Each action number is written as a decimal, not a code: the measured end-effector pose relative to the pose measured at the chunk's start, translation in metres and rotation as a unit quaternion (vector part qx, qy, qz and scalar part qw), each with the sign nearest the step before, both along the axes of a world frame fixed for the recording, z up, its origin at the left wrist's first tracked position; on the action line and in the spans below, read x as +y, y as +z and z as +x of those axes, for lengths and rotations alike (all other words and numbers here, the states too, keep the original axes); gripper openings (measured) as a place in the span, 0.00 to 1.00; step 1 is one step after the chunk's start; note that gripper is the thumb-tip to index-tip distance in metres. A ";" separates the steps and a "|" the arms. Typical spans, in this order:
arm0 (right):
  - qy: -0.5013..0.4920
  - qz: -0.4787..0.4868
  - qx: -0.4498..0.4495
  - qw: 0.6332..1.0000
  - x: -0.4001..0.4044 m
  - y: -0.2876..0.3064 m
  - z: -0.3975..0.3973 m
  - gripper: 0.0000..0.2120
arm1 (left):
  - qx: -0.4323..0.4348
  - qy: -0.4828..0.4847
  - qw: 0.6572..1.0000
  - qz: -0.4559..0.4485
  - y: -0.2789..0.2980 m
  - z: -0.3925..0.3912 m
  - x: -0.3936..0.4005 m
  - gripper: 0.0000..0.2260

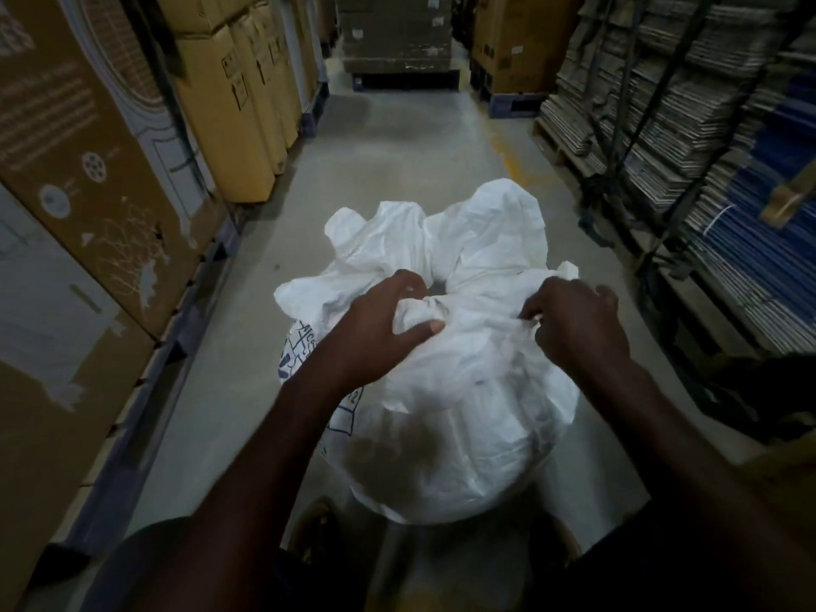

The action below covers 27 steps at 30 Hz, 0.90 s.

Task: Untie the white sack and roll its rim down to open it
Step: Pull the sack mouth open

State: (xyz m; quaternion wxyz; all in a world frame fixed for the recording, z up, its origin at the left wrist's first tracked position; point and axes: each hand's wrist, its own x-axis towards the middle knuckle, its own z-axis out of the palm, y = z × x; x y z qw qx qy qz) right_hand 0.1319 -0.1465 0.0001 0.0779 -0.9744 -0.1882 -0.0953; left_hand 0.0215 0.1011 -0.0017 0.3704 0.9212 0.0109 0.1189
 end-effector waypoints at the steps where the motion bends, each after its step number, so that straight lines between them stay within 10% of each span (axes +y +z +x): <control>1: -0.001 -0.007 0.037 0.999 -0.001 -0.001 -0.006 0.19 | 0.024 -0.014 1.000 0.004 -0.004 0.002 -0.003 0.26; 4: -0.002 0.022 0.098 0.995 0.001 0.003 -0.020 0.20 | 0.071 -0.041 0.994 0.068 -0.017 0.008 -0.009 0.45; 10: 0.156 0.188 -0.052 0.968 0.034 0.029 -0.039 0.19 | 0.152 0.009 0.958 0.245 -0.028 0.020 -0.017 0.56; 15: 0.250 0.062 0.057 0.964 0.061 -0.002 -0.024 0.30 | 0.151 0.035 0.955 0.254 -0.034 0.022 -0.018 0.58; 21: 0.138 -0.022 0.180 0.974 0.028 -0.051 -0.016 0.24 | 0.182 0.038 0.947 0.264 -0.026 0.020 -0.009 0.38; 27: 0.173 0.127 0.011 0.977 0.062 -0.016 -0.021 0.12 | 0.149 0.015 0.950 0.273 -0.010 0.028 -0.023 0.21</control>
